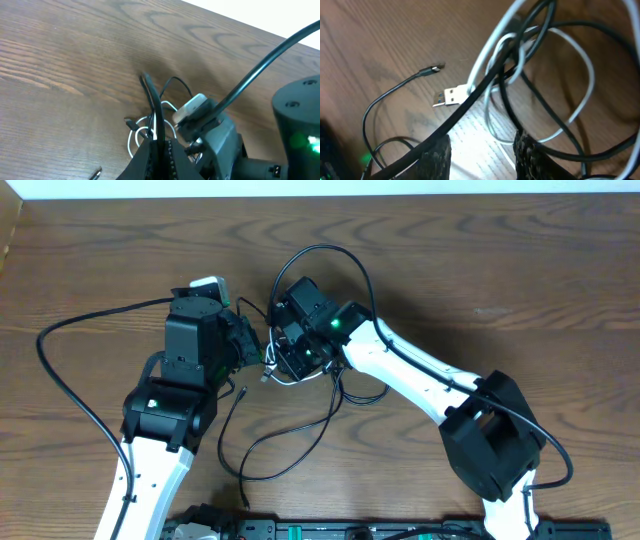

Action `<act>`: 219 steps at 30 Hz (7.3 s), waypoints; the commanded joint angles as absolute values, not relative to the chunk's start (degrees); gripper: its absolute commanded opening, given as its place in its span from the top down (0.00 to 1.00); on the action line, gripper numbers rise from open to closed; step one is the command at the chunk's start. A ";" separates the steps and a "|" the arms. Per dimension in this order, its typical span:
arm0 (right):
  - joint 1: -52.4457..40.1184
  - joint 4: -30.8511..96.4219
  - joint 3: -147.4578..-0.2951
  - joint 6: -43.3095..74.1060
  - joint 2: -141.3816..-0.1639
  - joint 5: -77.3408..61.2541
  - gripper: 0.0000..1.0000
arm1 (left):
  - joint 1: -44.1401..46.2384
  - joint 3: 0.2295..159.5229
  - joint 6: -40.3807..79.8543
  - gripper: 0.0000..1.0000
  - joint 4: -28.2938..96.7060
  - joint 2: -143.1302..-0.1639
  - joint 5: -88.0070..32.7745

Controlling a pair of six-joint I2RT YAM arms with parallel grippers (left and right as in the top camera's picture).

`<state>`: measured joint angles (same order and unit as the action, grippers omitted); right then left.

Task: Untangle cables

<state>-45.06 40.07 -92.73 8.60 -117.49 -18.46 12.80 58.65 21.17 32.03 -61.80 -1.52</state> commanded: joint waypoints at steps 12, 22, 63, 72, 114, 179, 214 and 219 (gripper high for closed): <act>-46.87 30.39 -87.48 16.69 -117.67 -6.15 0.64 | 12.45 59.92 26.89 0.93 29.04 -57.87 -0.86; -46.98 23.20 -83.50 16.25 -118.26 -5.56 0.68 | 12.45 59.92 28.47 0.93 27.62 -57.14 -2.52; 31.83 55.09 -83.13 36.88 -86.59 25.36 0.99 | -10.39 59.77 36.34 0.93 39.46 -67.66 5.28; 31.64 49.23 -83.09 21.58 -87.88 -4.54 0.98 | -9.50 59.75 34.46 0.92 43.31 -68.18 -11.40; -10.22 13.93 -38.89 -5.93 -86.41 -17.69 0.99 | 4.47 59.35 22.68 0.93 50.57 -68.60 -10.94; 25.02 31.18 -92.09 7.20 -96.38 15.33 0.99 | 4.47 59.35 22.65 0.92 50.30 -69.34 -10.94; -7.94 75.72 -89.23 -18.06 -109.32 -18.50 0.12 | 10.72 70.19 24.95 0.39 27.29 -75.09 7.29; -13.74 75.11 -81.45 -18.02 -109.30 -16.19 0.15 | 10.74 70.19 24.97 0.34 46.72 -78.74 -1.67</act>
<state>-12.03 75.57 -84.66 -17.06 -109.97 -18.37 10.81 70.11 24.47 41.01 -76.86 4.34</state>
